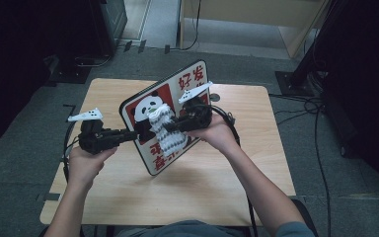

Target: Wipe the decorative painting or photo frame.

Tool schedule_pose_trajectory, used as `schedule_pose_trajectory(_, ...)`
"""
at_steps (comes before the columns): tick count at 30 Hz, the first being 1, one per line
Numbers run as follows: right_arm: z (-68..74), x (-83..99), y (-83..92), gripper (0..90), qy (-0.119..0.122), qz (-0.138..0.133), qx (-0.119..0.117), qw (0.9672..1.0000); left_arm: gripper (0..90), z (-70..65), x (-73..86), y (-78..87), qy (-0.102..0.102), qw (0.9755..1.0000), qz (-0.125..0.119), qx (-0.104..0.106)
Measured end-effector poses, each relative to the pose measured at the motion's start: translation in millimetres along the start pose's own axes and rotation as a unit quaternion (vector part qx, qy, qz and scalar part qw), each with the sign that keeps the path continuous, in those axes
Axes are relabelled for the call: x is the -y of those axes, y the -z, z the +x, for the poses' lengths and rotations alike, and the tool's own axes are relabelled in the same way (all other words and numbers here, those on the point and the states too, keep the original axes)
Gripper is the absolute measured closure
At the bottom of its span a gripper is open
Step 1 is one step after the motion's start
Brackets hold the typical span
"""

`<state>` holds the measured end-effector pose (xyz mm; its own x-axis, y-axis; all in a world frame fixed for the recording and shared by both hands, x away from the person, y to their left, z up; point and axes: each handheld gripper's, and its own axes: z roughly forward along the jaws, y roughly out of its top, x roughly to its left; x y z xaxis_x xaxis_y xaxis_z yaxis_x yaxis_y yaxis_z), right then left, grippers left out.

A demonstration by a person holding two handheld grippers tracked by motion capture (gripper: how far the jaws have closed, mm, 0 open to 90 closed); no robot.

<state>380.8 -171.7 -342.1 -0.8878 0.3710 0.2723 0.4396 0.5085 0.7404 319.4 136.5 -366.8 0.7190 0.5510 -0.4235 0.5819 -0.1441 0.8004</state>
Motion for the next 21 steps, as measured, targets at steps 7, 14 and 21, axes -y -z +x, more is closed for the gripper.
schedule_pose_trajectory(7, 8.5, -24.1, 7.0, 76.0, 0.022, -0.014, -0.009, 0.9996, 76.9, -0.6, 0.6, -0.2, -0.004, 1.0, -0.001, -0.003)
schedule_pose_trajectory(14, 11.0, -36.4, 15.6, 76.0, 0.027, -0.027, -0.012, 0.9992, 77.1, -1.5, 1.2, -0.1, -0.006, 1.0, -0.003, -0.007)
schedule_pose_trajectory(21, 16.7, -47.1, 9.7, 76.1, 0.035, -0.038, -0.016, 0.9985, 77.6, -2.6, 2.2, -0.3, -0.01, 0.9999, -0.008, -0.011)
